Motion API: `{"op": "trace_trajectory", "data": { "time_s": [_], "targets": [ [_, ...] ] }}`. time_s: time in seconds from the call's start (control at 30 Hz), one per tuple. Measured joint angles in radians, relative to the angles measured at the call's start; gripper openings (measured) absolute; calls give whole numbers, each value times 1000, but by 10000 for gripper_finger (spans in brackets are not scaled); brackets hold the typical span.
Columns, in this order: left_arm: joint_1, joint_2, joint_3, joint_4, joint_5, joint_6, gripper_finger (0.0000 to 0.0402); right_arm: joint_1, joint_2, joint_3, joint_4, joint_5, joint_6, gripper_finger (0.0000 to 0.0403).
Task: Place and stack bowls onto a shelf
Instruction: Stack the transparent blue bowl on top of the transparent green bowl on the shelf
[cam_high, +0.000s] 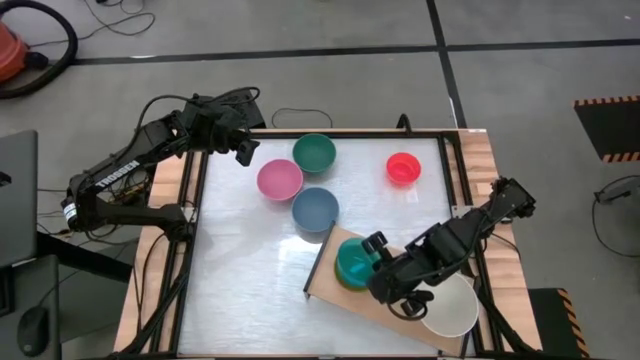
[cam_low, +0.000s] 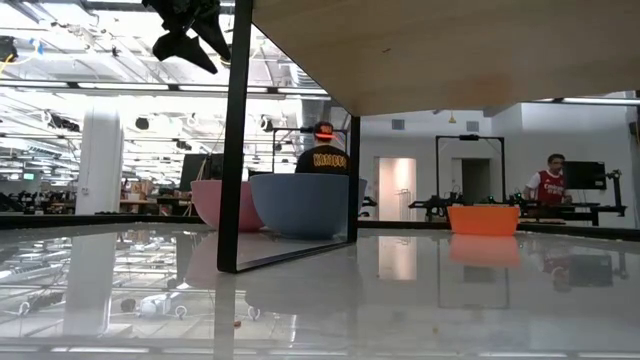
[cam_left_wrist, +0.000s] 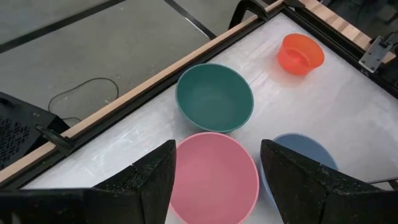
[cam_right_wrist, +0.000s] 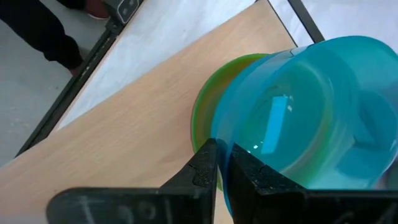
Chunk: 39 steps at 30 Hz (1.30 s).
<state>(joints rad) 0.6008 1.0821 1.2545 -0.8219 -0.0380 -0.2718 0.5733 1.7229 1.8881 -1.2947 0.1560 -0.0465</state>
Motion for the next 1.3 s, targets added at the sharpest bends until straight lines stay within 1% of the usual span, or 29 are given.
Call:
{"op": "trace_trajectory", "data": {
  "time_s": [0.17,0.3,0.67,0.8,0.87,1.0,1.07,1.2,1.27,1.3],
  "targets": [
    [0,0,0,0,0,0,219,-9,0,0,-7,0,20,55],
    [0,0,0,0,0,0,219,-10,0,0,-8,0,20,69],
    [0,0,0,0,0,0,219,-13,0,0,-7,1,21,151],
    [0,0,0,0,0,0,219,-13,0,0,36,1,28,164],
    [0,0,0,0,0,0,219,-13,-5,0,78,1,48,156],
    [0,0,0,0,1,0,219,6,-30,1,132,1,96,116],
    [0,0,0,0,1,0,219,17,-40,1,119,5,154,97],
    [0,0,0,0,1,0,219,31,-46,1,66,59,339,45],
    [0,0,0,0,1,0,219,33,-36,1,51,68,367,19],
    [0,0,0,0,1,0,219,34,-27,1,44,76,371,17]
  ]
}}
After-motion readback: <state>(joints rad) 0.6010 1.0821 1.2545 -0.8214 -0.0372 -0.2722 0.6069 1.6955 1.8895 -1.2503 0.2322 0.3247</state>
